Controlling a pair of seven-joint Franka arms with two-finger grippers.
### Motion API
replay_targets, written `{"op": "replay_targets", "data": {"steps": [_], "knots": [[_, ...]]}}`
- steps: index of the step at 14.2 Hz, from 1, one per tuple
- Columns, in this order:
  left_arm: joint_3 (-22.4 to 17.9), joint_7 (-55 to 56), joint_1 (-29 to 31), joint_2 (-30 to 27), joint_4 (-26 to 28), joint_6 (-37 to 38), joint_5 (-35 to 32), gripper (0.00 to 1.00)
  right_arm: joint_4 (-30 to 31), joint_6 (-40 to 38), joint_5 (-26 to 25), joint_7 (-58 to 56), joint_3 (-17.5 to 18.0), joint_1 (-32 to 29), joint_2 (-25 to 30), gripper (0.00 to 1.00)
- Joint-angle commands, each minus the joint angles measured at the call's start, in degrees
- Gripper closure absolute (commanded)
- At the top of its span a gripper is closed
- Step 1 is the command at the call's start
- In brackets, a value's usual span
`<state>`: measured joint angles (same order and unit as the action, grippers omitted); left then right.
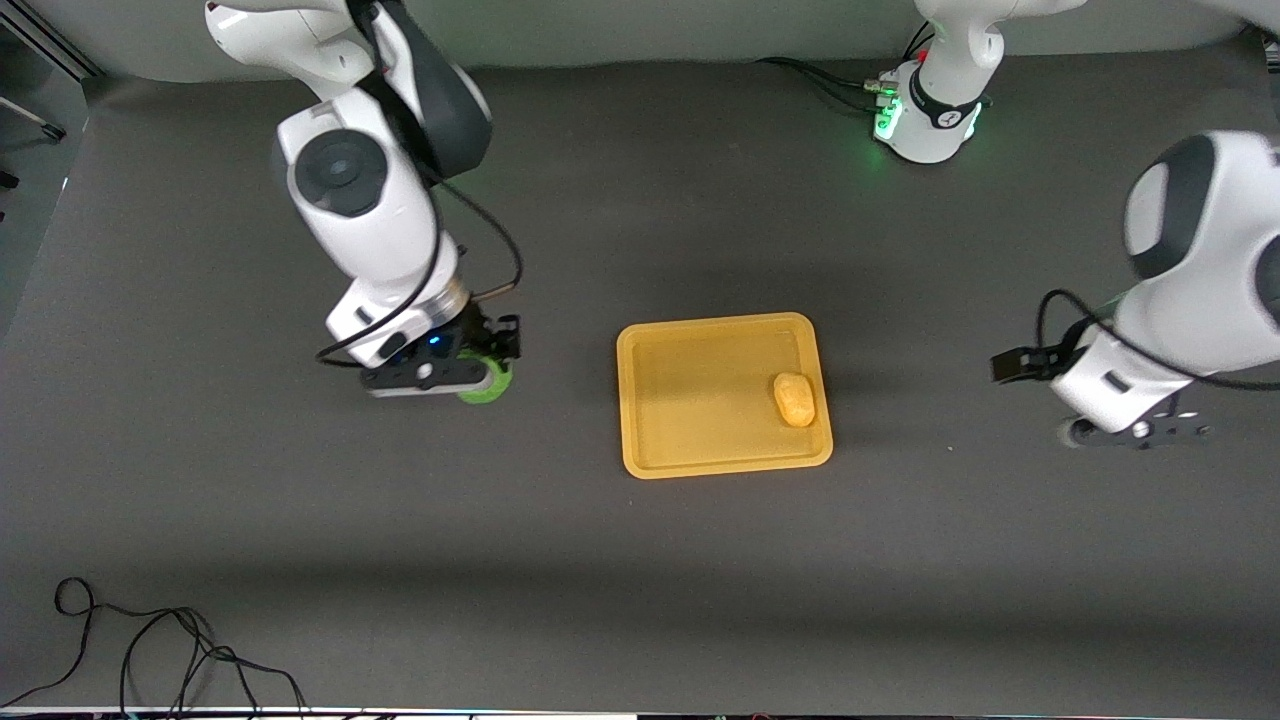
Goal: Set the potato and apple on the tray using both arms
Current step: 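Lift the apple with the right gripper while the left gripper withdraws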
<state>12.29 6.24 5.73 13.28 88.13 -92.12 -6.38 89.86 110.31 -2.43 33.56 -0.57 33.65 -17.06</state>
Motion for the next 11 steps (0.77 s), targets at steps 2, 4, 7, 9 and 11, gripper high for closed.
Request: {"op": "replay_targets", "data": {"steps": [2, 4, 7, 9, 11], "knots": [[0.46, -5.10, 3.94, -6.86, 3.72, 1.15, 1.02, 0.00, -13.35, -0.36, -0.11, 14.65, -0.40, 8.52, -10.50, 0.79], [0.46, -5.01, 3.86, -7.04, 3.71, 1.41, 1.02, 0.00, -21.00, -1.67, -0.29, 20.46, -0.40, 11.24, -17.00, 0.80], [0.20, -6.58, 4.20, -8.27, 3.71, 1.68, 0.84, 0.01, -30.95, -1.94, -0.64, 25.23, -0.75, 15.20, -25.97, 0.80], [0.46, -9.57, 6.83, -8.36, 3.45, 1.42, 1.02, 0.02, -32.28, -0.28, -3.61, 26.64, -0.75, 16.44, -30.37, 0.80], [0.37, -11.07, 8.59, -8.36, 2.84, 0.80, 1.28, 0.02, -32.20, 3.40, -6.61, 26.64, -0.75, 16.62, -34.77, 0.80]]}}
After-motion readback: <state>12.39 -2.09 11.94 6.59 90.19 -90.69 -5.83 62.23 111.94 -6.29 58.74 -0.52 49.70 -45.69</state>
